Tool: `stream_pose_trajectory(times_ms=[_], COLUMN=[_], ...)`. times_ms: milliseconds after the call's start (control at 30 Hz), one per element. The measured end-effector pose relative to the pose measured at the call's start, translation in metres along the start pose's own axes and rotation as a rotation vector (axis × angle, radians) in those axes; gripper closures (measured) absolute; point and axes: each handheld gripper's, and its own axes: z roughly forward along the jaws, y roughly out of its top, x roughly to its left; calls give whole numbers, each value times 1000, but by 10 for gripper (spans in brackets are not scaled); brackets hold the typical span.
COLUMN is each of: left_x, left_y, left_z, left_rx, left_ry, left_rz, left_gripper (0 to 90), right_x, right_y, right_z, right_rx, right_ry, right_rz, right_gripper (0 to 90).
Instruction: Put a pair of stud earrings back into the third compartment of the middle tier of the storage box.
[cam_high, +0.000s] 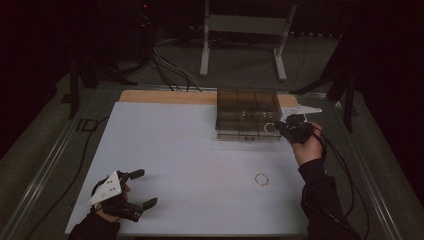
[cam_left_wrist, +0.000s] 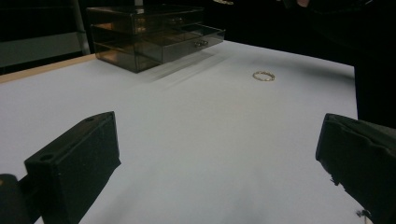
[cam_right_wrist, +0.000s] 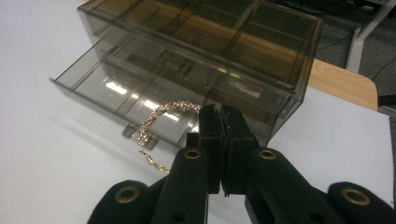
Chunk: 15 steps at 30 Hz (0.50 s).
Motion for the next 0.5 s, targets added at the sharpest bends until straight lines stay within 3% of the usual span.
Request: stream_pose_trajectory(times_ms=[500], left_x=[0], left_y=[-1], left_z=[1], left_rx=[4], left_ry=[-1], left_rz=[-2], left_gripper=[6], right_x=[-17], right_y=[1], right_z=[33], right_rx=[45], right_ry=[-37], right_rz=[78], right_gripper=[888])
